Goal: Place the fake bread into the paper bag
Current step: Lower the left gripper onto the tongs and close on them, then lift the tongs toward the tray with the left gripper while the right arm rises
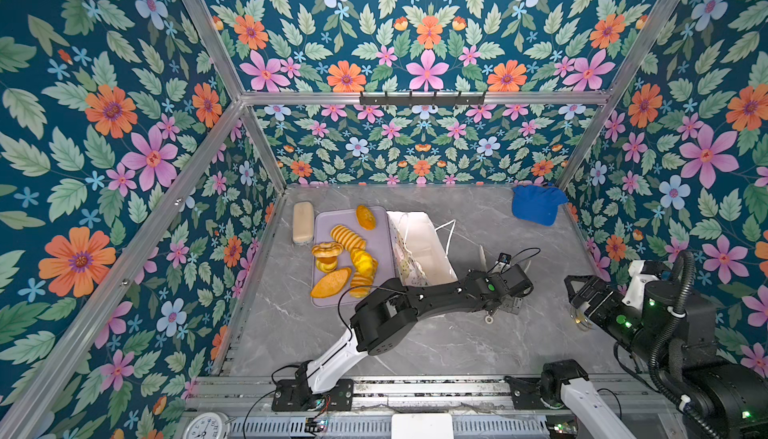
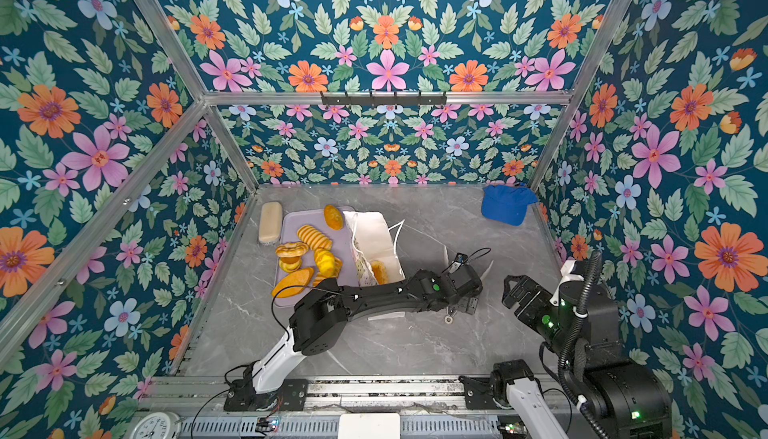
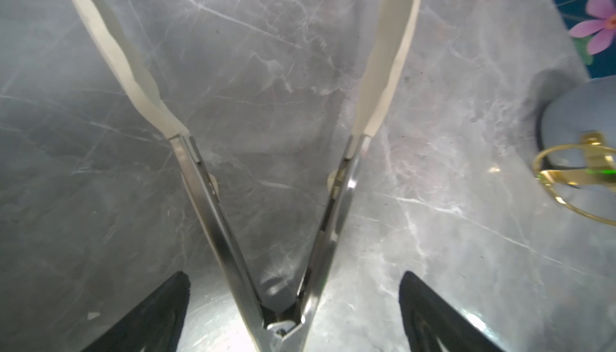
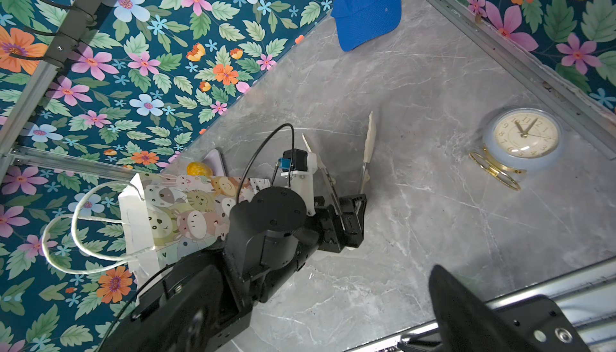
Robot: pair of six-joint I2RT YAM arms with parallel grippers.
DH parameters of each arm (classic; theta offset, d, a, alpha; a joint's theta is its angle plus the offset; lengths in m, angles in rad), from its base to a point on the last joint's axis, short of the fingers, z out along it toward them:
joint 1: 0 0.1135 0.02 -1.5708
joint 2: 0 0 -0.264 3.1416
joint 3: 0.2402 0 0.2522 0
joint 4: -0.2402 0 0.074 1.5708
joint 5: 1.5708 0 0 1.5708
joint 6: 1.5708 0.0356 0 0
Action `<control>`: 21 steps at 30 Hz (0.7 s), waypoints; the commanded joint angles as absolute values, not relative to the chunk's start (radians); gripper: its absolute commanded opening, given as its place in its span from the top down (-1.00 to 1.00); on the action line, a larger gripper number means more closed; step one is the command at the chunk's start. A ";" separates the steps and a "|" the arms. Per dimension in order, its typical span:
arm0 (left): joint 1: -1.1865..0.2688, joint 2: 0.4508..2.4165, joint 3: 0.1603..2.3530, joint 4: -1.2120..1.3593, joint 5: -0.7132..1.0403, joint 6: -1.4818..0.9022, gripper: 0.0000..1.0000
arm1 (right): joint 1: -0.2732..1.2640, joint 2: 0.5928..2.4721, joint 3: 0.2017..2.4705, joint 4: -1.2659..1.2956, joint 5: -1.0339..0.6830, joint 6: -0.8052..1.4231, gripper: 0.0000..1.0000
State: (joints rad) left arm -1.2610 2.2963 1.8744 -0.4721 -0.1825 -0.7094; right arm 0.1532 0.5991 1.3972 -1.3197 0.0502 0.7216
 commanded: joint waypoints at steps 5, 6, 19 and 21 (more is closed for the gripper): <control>-1.262 2.333 1.870 -0.415 -0.196 -0.709 -0.99 | 0.154 0.613 1.408 -1.302 0.032 0.718 -0.94; -1.264 2.339 1.871 -0.408 -0.200 -0.706 -0.99 | 0.154 0.615 1.411 -1.302 0.032 0.716 -0.94; -1.265 2.410 1.874 -0.358 -0.303 -0.700 -0.81 | 0.154 0.629 1.401 -1.285 0.015 0.716 -0.94; -1.267 2.431 1.898 -0.364 -0.298 -0.695 -0.76 | 0.154 0.628 1.397 -1.285 0.017 0.716 -0.94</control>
